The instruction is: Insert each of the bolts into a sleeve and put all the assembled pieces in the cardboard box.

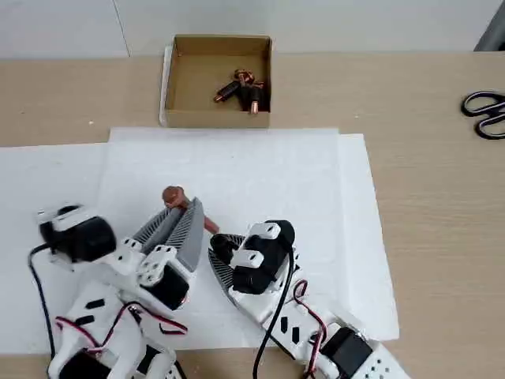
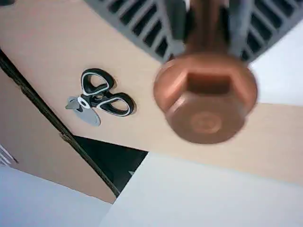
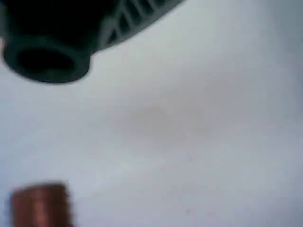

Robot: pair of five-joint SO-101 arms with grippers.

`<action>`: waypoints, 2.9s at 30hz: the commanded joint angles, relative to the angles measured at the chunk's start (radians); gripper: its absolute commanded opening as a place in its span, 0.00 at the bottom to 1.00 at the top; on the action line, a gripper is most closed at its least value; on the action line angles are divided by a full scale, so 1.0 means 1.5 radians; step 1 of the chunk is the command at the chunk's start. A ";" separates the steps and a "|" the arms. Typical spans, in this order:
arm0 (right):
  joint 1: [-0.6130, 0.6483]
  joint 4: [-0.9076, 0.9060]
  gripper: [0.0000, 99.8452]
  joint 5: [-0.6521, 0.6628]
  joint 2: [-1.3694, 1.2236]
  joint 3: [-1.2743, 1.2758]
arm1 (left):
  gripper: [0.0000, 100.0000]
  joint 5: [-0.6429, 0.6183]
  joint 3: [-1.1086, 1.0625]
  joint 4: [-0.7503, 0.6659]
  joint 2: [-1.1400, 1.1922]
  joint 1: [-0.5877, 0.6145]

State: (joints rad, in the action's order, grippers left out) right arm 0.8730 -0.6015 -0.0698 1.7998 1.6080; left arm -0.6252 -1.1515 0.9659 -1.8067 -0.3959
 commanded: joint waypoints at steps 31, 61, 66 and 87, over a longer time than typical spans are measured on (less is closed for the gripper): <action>0.014 -0.006 0.00 -0.002 0.008 -0.091 | 0.01 0.039 -0.046 0.010 -0.001 -0.004; 0.032 -0.002 0.00 0.000 0.008 -0.093 | 0.01 0.068 -0.043 0.104 -0.001 -0.113; 0.032 -0.004 0.00 0.000 0.005 -0.128 | 0.01 0.102 -0.046 0.158 -0.001 -0.113; 0.032 -0.005 0.00 0.019 0.007 -0.113 | 0.01 0.175 -0.062 0.157 -0.003 -0.113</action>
State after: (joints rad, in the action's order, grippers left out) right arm 0.9221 -0.6168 -0.0529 1.7952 1.5113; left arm -0.3721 -1.2283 1.1807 -1.8113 -0.5478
